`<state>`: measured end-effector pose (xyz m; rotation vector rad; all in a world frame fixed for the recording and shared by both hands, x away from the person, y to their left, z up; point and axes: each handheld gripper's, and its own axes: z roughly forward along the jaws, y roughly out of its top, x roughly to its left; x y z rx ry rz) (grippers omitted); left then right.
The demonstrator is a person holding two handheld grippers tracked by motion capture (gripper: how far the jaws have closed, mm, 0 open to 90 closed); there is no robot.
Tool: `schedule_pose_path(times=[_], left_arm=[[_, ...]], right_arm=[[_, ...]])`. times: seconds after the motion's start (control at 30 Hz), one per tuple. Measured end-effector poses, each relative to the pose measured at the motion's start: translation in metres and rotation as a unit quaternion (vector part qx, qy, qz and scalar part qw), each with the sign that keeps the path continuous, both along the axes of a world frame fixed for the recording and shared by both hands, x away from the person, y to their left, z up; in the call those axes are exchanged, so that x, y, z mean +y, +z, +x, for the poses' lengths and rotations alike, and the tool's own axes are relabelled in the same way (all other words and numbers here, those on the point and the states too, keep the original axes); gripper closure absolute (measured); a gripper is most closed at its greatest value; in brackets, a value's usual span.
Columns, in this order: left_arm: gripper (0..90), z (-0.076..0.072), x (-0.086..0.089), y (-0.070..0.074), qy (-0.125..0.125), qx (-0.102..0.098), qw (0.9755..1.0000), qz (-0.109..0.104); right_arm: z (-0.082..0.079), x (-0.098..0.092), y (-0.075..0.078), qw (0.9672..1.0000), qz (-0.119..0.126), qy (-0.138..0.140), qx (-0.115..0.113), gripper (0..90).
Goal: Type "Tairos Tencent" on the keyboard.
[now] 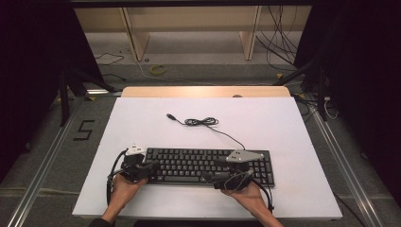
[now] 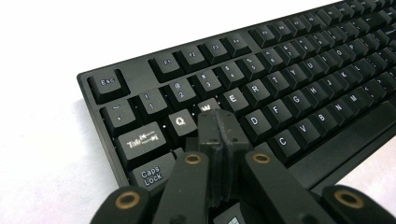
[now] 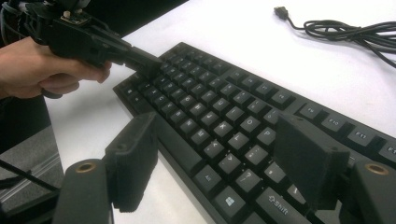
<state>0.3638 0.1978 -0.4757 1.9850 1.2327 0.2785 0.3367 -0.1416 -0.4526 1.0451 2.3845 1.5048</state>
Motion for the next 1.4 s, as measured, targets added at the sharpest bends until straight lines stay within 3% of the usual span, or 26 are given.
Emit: schedule_pose_path(times=[0.43, 0.8, 1.4], left_arm=[[89.0, 0.001, 0.001, -0.003, 0.0, 0.008, 1.0, 0.002], [88.8, -0.001, 0.0, -0.002, -0.002, 0.002, 1.0, 0.005], [74.1, -0.007, 0.006, 0.007, -0.004, -0.022, 0.9993, -0.031]], right_arm=[[-0.003, -0.005, 0.0, 1.0, 0.001, -0.005, -0.002, 31.3], [-0.003, -0.004, -0.002, 1.0, -0.002, -0.005, -0.002, 31.3], [-0.001, -0.004, -0.001, 1.0, 0.001, -0.008, -0.005, 31.4]])
